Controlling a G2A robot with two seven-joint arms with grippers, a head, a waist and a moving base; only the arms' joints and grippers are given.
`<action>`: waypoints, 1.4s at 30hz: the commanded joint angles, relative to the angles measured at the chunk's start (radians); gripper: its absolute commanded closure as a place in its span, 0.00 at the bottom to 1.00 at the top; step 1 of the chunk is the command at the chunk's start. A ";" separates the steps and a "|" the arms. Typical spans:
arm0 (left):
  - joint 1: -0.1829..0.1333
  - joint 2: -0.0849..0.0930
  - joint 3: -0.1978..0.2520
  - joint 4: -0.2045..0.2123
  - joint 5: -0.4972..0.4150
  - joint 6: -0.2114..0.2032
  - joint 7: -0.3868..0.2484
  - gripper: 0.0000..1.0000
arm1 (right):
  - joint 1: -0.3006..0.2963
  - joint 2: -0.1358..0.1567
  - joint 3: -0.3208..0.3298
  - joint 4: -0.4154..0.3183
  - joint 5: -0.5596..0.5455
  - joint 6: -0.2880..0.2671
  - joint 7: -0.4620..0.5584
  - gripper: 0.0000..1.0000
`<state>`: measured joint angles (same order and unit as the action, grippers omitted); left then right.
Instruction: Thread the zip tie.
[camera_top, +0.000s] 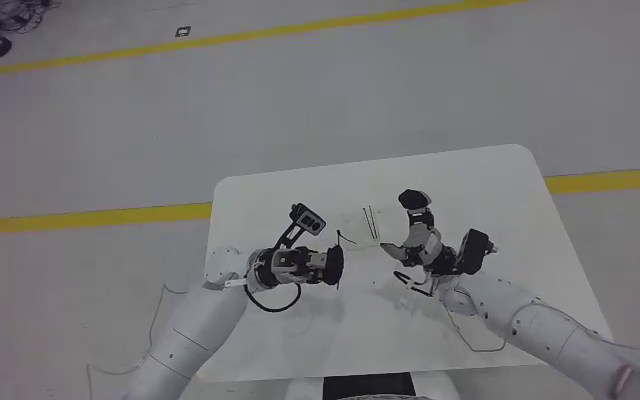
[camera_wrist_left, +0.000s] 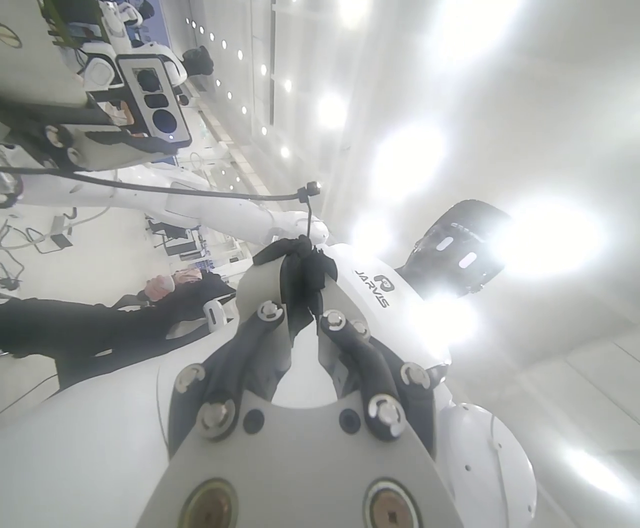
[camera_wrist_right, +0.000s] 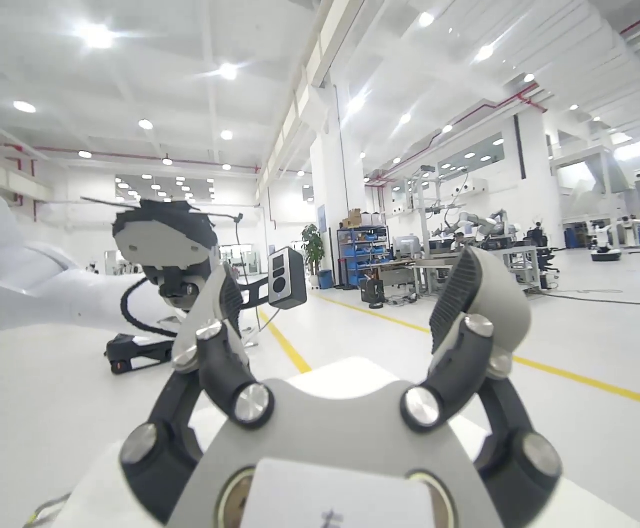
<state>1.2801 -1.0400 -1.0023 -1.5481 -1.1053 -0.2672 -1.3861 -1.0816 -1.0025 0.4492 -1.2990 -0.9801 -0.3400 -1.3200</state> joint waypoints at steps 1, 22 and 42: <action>0.001 -0.002 0.003 -0.001 -0.011 -0.001 -0.004 1.00 | -0.004 0.016 -0.009 -0.013 0.034 0.000 -0.031 0.00; 0.005 0.008 0.075 -0.050 -0.147 -0.073 -0.004 1.00 | -0.007 0.114 -0.037 -0.199 0.304 0.000 -0.070 0.00; 0.043 0.007 0.024 -0.134 -0.175 -0.073 -0.004 1.00 | -0.007 0.114 -0.037 -0.199 0.304 0.000 -0.070 0.00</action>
<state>1.3228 -1.0330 -0.9783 -1.6821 -1.2800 -0.3400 -1.3900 -1.0885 -0.8888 0.4120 -1.4976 -0.6757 -0.3400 -1.3900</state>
